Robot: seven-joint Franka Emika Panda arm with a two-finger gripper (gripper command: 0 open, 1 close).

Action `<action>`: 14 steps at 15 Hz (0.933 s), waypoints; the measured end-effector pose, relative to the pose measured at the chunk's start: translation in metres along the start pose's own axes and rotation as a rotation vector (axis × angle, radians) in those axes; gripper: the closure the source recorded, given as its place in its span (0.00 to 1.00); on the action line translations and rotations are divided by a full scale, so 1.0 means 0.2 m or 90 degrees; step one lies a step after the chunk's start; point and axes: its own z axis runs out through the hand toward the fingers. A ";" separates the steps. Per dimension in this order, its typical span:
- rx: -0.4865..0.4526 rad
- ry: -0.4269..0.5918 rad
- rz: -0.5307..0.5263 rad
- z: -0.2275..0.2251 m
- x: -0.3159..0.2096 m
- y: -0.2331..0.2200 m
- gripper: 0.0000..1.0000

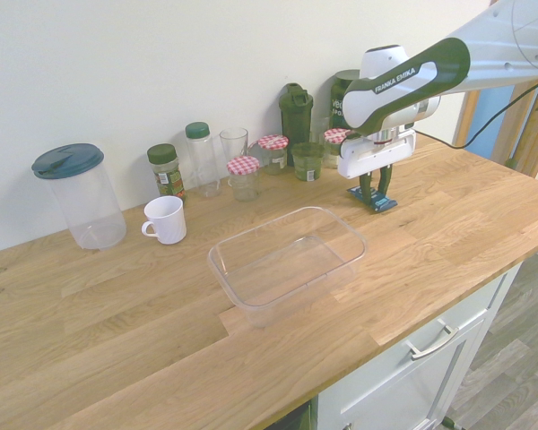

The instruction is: Put the protein bar into the container

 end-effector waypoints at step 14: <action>0.026 0.051 -0.046 -0.45 -0.62 0.16 1.00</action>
